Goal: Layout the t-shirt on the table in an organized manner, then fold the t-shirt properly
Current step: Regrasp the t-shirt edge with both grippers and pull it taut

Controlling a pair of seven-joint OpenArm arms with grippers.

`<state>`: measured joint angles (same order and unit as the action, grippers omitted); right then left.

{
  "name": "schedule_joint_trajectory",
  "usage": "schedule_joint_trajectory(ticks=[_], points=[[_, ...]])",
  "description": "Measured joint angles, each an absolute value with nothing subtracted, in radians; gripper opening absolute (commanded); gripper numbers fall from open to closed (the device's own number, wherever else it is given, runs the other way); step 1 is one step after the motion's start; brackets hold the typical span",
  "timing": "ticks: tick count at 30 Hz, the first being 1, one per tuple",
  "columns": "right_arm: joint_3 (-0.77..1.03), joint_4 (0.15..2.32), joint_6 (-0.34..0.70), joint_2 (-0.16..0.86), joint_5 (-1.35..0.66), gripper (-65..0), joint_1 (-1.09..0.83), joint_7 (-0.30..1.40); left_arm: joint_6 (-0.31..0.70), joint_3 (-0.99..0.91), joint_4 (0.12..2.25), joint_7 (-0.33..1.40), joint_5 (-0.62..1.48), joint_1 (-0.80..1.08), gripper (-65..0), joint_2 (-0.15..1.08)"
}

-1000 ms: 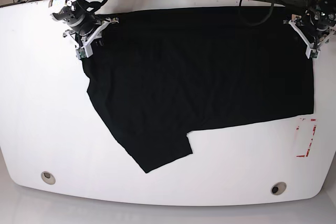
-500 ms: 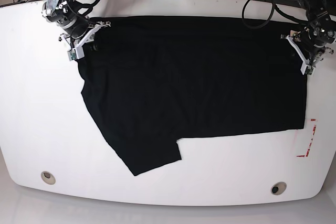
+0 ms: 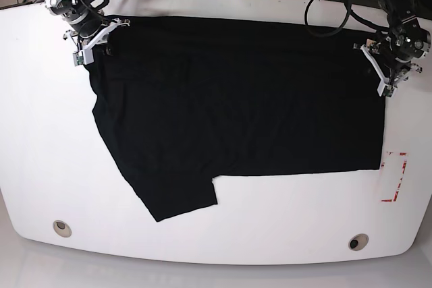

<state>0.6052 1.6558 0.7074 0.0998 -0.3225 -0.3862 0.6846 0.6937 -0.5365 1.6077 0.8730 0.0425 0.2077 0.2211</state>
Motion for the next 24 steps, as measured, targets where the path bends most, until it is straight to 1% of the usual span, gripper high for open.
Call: schedule_joint_trajectory(ticks=[8, 13, 24], points=[[0.605, 1.66, 0.707, 0.1, -0.322, -60.9, -0.386, 0.685, 0.693, -0.543, 1.641, 0.857, 0.053, 0.278, -37.6, 0.225], [0.605, 1.666, 0.707, 0.099, -0.319, -60.9, -0.387, 0.691, 0.698, -0.586, 1.648, 0.847, 0.07, 0.31, -37.6, 0.224], [0.603, 1.709, 0.707, 0.097, -0.296, -60.9, -0.395, 0.73, 0.701, -0.584, 1.675, 0.89, 0.047, 0.296, -37.5, 0.219]])
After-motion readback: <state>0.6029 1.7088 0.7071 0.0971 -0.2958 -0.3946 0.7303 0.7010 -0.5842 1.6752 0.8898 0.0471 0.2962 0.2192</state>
